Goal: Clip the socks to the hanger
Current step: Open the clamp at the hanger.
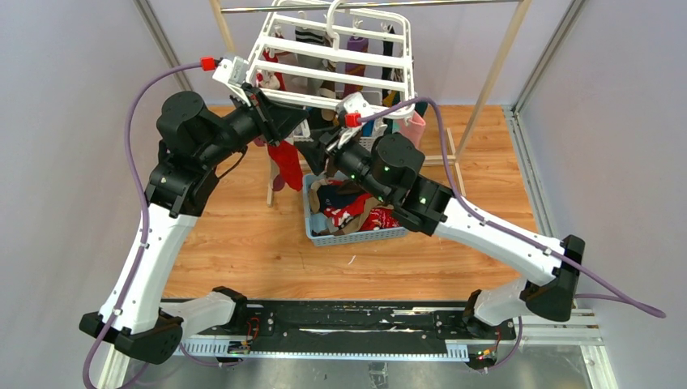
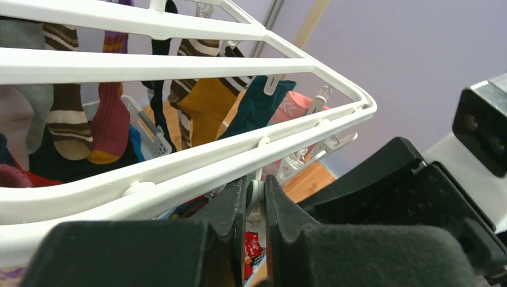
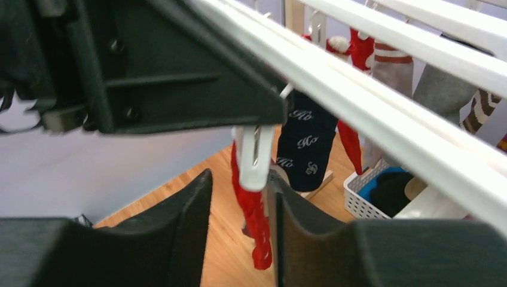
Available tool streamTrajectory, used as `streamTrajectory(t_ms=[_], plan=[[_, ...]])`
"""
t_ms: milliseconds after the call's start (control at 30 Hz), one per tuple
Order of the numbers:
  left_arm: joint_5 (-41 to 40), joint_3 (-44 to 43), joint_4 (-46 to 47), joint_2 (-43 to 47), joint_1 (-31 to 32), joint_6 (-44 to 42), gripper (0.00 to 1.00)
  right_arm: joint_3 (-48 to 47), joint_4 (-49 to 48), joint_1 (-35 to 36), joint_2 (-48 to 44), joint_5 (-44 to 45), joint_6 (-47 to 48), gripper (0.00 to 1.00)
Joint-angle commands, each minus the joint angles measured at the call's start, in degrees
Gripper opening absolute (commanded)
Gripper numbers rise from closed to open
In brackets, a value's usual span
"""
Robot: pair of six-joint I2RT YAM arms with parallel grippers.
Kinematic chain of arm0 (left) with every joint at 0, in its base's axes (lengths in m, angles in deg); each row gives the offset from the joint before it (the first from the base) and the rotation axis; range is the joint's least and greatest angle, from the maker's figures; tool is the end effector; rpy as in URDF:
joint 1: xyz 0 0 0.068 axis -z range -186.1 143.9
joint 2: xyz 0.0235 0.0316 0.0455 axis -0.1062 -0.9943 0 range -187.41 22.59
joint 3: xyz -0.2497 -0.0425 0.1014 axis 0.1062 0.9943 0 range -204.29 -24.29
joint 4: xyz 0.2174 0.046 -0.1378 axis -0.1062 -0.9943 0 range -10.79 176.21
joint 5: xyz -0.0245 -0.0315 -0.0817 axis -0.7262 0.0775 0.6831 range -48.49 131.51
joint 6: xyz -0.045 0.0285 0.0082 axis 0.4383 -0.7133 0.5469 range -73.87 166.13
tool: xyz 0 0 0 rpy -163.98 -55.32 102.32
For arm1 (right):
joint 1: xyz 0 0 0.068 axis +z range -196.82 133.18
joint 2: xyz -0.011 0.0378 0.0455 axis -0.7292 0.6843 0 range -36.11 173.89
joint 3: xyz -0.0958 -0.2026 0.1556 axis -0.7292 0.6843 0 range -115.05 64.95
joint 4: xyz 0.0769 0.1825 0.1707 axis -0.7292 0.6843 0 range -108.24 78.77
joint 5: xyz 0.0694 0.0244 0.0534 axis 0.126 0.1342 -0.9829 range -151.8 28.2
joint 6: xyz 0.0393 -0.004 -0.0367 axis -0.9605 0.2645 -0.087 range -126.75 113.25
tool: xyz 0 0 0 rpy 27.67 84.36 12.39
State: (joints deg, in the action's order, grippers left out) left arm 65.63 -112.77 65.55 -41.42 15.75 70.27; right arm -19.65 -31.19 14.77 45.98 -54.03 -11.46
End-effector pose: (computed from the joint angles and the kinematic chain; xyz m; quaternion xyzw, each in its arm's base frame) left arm 0.1883 -0.0911 0.5140 0.1392 0.6710 -0.4104 0.6016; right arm 0.1618 0.2890 0.4748 -0.2403 0.5569 0.3998 0.6872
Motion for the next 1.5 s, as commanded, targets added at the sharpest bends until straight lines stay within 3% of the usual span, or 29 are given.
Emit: streamTrajectory(t_ms=[0,167,467,800,900,1133,1467], plan=[[-1.62,-0.09,-0.32,0.22,-0.06,-0.11,0.07,4.68,1.94,1.70,-6.36,0.06,1.36,0.43],[-0.88,-0.76,-1.77,0.53,-0.12,0.71,0.04,12.25,7.05,0.53,-14.57,0.27,2.08,0.64],[-0.18,-3.01,-4.46,0.40,-0.12,2.13,0.02,22.45,22.55,-1.49,-20.46,-1.25,-0.37,0.61],[-0.06,-3.21,-6.06,-0.10,-0.13,1.64,0.02,26.19,21.27,-6.99,-5.62,-8.72,4.42,0.63],[0.14,-3.51,-6.38,-0.34,-0.13,1.52,0.02,25.52,21.06,-8.44,-1.01,-9.81,10.39,0.61],[0.23,-3.95,-6.40,-0.59,-0.13,1.38,0.02,20.75,23.66,-8.92,8.62,-10.59,24.50,0.55],[0.23,-4.02,-6.59,-0.38,-0.14,0.63,0.02,13.98,25.96,-10.20,18.47,-10.78,29.40,0.50]])
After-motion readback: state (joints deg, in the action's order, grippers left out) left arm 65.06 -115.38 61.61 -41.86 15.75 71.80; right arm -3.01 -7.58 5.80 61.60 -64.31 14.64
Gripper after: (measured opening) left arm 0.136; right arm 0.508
